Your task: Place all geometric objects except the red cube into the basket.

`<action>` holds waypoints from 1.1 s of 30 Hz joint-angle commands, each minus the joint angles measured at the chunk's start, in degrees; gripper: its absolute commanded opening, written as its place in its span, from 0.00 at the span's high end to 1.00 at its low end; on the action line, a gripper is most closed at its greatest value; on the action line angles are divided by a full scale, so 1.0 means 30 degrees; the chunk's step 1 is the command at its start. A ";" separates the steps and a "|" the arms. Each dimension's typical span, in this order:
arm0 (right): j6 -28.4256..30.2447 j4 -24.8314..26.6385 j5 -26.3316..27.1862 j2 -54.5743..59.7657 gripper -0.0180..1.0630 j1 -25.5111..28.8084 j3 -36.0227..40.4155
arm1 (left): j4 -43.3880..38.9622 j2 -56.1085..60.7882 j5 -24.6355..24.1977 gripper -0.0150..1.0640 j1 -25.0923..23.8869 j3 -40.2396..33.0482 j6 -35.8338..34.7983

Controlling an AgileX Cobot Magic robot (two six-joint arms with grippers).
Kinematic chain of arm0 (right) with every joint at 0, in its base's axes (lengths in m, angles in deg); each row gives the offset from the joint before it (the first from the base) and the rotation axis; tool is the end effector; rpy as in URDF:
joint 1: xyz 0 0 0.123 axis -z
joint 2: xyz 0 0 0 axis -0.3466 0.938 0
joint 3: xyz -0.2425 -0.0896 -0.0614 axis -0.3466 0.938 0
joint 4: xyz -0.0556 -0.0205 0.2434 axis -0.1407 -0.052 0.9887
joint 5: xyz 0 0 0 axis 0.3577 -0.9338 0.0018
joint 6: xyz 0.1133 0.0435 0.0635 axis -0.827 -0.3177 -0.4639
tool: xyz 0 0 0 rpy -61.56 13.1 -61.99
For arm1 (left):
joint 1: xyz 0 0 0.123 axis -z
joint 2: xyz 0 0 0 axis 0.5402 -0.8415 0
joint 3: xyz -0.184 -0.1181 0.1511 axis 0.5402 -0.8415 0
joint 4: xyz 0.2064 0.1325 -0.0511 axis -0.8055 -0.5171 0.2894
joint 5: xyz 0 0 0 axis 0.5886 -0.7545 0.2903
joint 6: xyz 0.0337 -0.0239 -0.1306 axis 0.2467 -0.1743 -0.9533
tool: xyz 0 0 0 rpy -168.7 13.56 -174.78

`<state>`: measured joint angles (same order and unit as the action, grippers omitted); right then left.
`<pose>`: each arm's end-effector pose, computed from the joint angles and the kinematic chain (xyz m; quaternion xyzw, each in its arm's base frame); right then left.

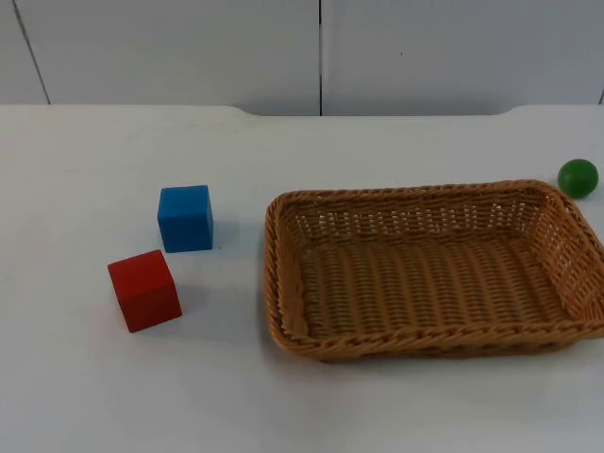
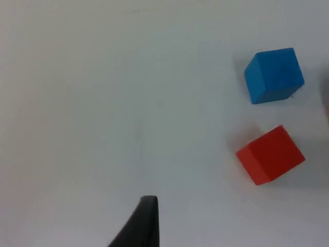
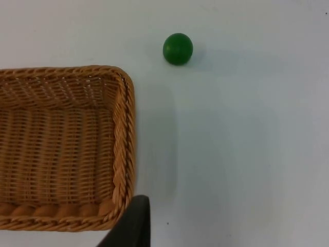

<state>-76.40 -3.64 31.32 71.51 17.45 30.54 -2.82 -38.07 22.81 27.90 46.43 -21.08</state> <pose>0.2102 0.0059 0.2624 -0.0236 0.9169 -0.0085 0.3984 0.2551 -0.0032 0.2555 0.0151 0.9422 -0.0629 0.3288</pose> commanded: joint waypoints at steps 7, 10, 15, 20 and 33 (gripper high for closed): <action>0.0237 0.0061 0.0177 -0.0004 0.01 0.0112 -0.0080 | 0.0678 -0.5498 0.0129 0.01 0.2440 0.3773 0.0755; 0.0237 0.0061 0.0177 -0.0004 0.01 0.0112 -0.0080 | 0.0494 -0.8016 0.0224 0.01 0.3909 0.5501 0.0755; 0.0237 0.0021 0.0177 -0.0004 0.01 0.0112 -0.0080 | 0.0336 -1.1659 0.0431 0.01 0.4994 0.8162 0.0309; 0.0237 -0.0086 0.0177 -0.0004 0.01 0.0112 -0.0080 | -0.0609 -1.5431 -0.0512 0.01 0.5402 1.1280 -0.1644; 0.0237 -0.0311 0.0177 -0.0004 0.01 0.0112 -0.0080 | -0.3397 -2.2047 -0.2513 0.01 0.6060 1.7234 -0.7041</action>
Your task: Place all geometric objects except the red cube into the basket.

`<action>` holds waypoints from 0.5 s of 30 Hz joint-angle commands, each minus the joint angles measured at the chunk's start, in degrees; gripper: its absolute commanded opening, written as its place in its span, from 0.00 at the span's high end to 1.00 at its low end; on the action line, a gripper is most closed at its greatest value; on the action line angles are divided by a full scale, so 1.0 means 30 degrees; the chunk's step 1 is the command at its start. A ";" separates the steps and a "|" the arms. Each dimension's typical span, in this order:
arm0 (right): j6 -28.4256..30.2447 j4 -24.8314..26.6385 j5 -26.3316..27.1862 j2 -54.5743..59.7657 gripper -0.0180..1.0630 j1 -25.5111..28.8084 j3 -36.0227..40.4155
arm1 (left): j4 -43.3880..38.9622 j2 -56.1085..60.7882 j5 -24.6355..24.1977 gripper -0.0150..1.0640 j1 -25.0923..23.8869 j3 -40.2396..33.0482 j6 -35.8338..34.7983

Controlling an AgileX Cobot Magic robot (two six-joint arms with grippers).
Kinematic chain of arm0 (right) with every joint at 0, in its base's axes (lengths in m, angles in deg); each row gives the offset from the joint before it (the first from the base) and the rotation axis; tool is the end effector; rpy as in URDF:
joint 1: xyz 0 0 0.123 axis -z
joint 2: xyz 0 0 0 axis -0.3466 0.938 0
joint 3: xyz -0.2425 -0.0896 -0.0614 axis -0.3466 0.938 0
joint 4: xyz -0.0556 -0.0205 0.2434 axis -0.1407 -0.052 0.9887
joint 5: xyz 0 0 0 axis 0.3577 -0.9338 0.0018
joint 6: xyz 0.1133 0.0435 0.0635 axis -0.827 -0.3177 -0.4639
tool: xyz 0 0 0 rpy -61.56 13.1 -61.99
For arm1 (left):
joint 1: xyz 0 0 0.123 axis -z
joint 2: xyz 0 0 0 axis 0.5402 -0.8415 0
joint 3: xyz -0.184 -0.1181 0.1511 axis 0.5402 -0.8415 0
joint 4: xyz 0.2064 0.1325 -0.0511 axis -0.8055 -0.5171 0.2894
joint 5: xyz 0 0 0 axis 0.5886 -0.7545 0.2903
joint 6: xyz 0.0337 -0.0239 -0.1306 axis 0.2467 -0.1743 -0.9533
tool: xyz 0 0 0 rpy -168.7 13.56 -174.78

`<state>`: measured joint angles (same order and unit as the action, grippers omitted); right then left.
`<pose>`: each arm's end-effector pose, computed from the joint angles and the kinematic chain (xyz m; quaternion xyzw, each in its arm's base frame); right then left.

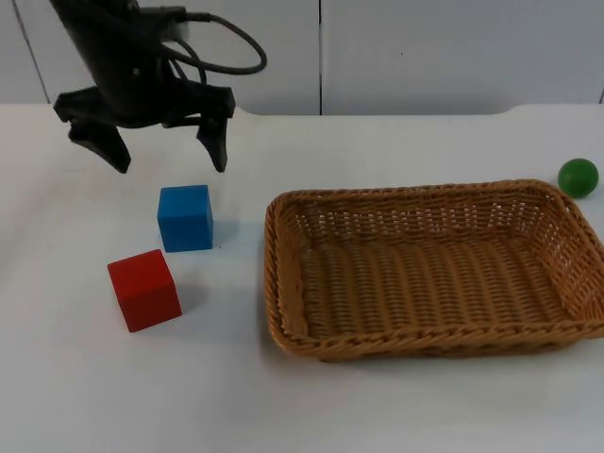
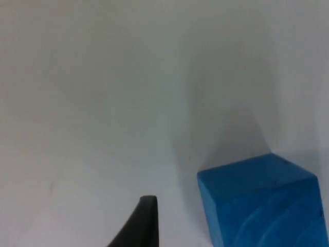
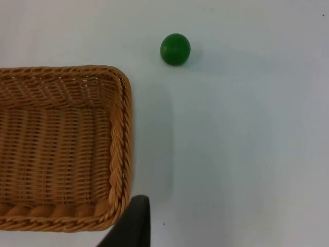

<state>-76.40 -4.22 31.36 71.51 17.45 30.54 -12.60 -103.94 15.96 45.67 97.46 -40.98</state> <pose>0.2103 0.0050 0.2625 -0.0259 0.9166 -0.0130 0.3989 0.4592 -0.1154 0.0886 0.0363 0.9898 -0.0593 0.1246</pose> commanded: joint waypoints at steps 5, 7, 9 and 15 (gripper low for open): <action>0.0237 -0.0109 0.0197 -0.0004 0.01 0.0112 -0.0080 | -0.0354 -0.1210 -0.0259 0.01 0.0393 0.0566 -0.1527; 0.0237 -0.0109 0.0197 -0.0004 0.01 0.0112 -0.0080 | -0.0677 -0.1539 -0.0501 0.01 0.0442 0.0566 -0.2248; 0.0237 -0.0109 0.0197 -0.0004 0.01 0.0112 -0.0080 | -0.0710 -0.1780 -0.0507 0.01 0.0442 0.0566 -0.2440; 0.0237 -0.0109 0.0197 -0.0004 0.01 0.0112 -0.0080 | -0.0710 -0.2140 -0.0390 0.01 0.0442 0.0566 -0.2742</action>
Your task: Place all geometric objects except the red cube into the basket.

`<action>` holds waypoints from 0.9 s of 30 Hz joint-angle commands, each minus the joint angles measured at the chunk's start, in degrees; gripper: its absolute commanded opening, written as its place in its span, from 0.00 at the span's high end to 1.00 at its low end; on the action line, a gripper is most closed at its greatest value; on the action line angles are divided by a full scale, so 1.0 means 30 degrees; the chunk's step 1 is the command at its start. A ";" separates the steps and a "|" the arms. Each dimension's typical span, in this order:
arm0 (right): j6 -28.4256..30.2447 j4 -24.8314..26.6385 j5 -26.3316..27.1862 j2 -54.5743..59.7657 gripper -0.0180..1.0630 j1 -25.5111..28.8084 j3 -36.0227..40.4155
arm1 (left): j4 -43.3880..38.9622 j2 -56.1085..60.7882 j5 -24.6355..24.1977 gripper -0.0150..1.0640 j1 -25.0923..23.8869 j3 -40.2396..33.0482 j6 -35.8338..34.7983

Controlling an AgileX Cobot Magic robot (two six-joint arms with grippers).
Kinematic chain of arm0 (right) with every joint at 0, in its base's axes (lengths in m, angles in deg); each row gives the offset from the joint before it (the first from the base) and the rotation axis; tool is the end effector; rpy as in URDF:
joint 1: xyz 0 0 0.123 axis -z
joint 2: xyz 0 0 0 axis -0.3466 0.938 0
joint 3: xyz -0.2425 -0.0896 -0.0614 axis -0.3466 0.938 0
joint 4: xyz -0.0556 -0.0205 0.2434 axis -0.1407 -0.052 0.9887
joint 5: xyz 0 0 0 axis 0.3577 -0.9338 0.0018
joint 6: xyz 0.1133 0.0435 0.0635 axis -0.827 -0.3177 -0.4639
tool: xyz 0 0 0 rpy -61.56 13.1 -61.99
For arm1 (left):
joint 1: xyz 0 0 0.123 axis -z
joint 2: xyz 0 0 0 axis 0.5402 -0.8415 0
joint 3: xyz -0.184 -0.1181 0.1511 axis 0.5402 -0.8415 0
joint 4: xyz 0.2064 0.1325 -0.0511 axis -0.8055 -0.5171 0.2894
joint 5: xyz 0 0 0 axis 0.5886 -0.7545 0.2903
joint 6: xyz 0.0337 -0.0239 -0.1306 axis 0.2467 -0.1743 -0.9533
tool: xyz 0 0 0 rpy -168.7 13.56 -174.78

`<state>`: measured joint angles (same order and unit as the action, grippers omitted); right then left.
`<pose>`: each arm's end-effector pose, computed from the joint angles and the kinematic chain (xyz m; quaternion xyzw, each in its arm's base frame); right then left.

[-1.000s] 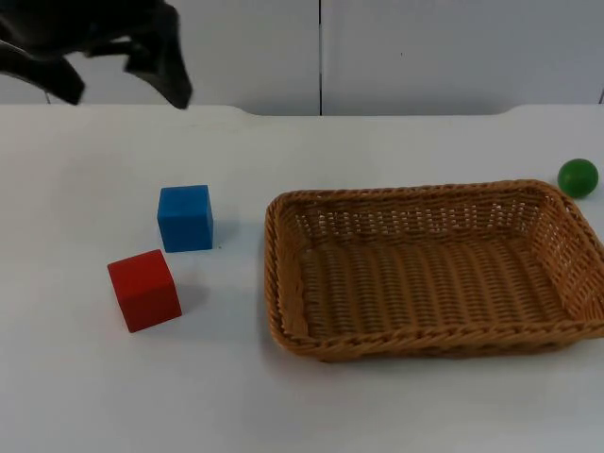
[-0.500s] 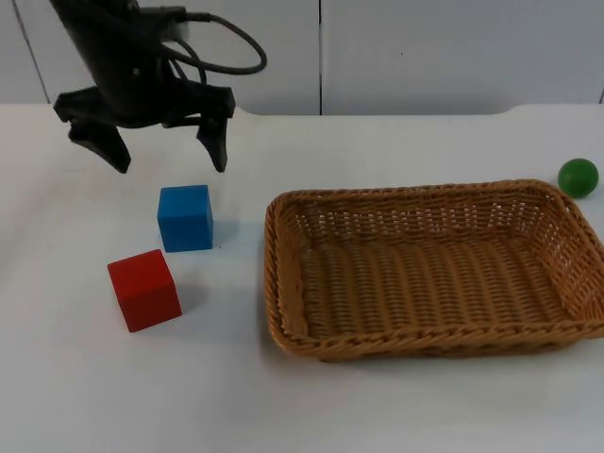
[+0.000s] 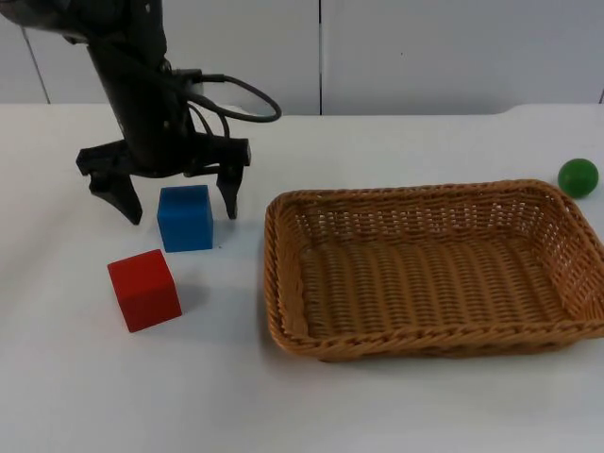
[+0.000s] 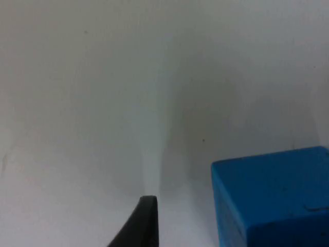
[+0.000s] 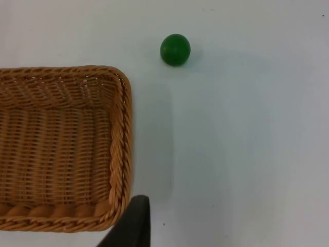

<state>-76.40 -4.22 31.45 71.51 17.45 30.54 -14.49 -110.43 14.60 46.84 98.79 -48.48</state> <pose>0.2104 0.0050 0.2626 -0.0259 0.9162 -0.0129 0.3996 0.4530 -0.1203 0.0404 -0.0107 0.9968 -0.0408 0.0685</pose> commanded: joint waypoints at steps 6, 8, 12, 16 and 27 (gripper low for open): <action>0.0237 -0.0259 0.0167 -0.0004 0.01 0.0112 -0.0080 | -0.0045 -0.0063 -0.0051 0.07 0.0051 0.0123 -0.0375; 0.0237 -0.0303 0.0167 -0.0004 0.01 0.0112 -0.0080 | -0.0045 -0.0063 -0.0213 0.22 0.0051 0.0123 -0.0640; 0.0237 -0.0303 0.0167 -0.0004 0.01 0.0112 -0.0080 | -0.0045 -0.0015 -0.0363 0.53 0.0051 0.0161 -0.1112; 0.0237 -0.0533 0.0202 -0.0004 0.01 0.0112 -0.0080 | -0.0154 0.0943 -0.0470 0.99 0.0051 0.0161 -0.0895; 0.0237 -0.0621 0.0167 -0.0004 0.01 0.0112 -0.0080 | 0.1017 0.7160 -0.2054 0.99 0.0395 0.0161 0.6646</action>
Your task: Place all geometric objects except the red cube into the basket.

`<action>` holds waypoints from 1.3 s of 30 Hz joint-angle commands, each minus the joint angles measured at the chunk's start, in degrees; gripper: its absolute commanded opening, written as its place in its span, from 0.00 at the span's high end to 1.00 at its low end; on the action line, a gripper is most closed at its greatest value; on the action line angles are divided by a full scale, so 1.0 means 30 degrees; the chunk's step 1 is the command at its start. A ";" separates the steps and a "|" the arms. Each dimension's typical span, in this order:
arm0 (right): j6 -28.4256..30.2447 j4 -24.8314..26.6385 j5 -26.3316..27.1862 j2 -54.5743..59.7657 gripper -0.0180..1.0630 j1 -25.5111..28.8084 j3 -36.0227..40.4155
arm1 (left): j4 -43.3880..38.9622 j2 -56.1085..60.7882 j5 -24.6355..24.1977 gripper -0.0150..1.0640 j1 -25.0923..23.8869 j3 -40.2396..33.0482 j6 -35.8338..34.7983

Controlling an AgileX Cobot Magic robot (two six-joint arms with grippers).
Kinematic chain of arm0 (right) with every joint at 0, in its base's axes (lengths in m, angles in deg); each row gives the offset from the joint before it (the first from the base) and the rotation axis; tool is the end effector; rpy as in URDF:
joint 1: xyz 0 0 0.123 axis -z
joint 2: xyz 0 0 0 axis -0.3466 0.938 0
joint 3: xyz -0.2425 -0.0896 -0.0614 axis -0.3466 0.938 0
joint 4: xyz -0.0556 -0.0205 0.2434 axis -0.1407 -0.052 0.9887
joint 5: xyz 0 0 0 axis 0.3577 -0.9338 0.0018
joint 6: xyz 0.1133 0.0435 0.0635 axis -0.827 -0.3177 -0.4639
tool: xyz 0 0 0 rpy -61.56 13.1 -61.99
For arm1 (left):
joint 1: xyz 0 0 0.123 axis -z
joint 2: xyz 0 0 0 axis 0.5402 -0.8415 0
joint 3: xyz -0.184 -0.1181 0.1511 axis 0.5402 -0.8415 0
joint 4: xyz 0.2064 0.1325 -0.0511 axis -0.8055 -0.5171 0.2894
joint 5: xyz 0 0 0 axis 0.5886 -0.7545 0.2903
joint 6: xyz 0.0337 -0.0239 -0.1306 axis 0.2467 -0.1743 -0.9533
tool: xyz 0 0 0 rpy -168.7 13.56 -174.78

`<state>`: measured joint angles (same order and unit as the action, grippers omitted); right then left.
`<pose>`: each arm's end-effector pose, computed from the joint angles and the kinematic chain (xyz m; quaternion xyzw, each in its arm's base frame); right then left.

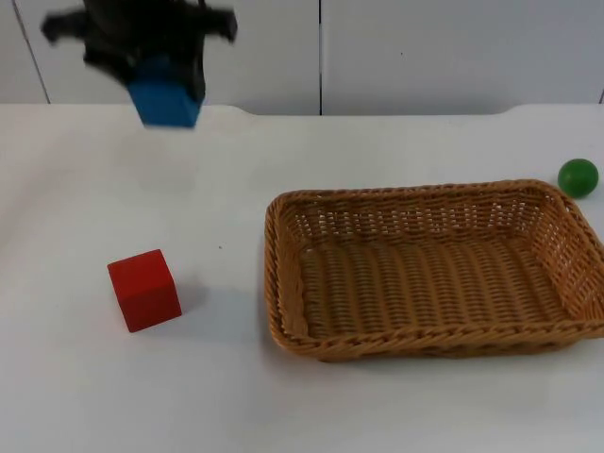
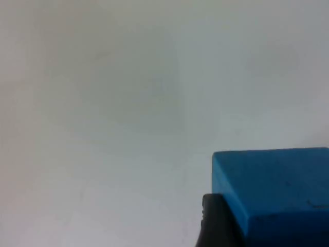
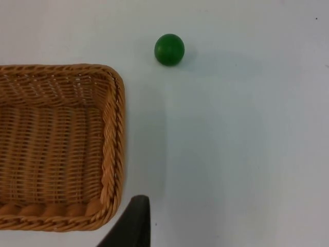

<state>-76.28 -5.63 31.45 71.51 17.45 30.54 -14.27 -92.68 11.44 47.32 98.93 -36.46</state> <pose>0.2105 0.0029 0.2628 -0.0324 0.9157 -0.0243 0.3998 0.4483 -0.1238 0.1848 0.0996 0.9736 -0.0557 0.1975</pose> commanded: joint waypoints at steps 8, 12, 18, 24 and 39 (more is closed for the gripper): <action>0.0160 -0.0151 0.0131 -0.0004 0.01 0.0112 -0.0080 | 0.4554 0.2273 -0.2451 0.99 0.1316 0.0081 0.6544; 0.0160 -0.0151 0.0131 -0.0004 0.01 0.0112 -0.0080 | 0.3279 0.2039 -0.2328 0.99 0.3043 0.0081 0.6589; 0.0122 -0.0151 0.0131 -0.0004 0.01 0.0112 -0.0080 | 0.2482 0.0614 -0.1093 0.99 0.6128 0.0081 0.6509; 0.0122 -0.0113 0.0131 -0.0004 0.01 0.0112 -0.0080 | 0.1591 -0.1448 0.0045 0.99 0.7660 0.0081 0.5319; 0.0122 0.0187 0.0094 -0.0004 0.01 0.0112 -0.0080 | -0.1305 -0.5104 0.0476 0.99 0.8286 0.0081 0.3392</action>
<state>-76.28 -5.19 31.45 71.51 17.45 30.54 -17.65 -107.70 12.69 71.76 98.93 -25.52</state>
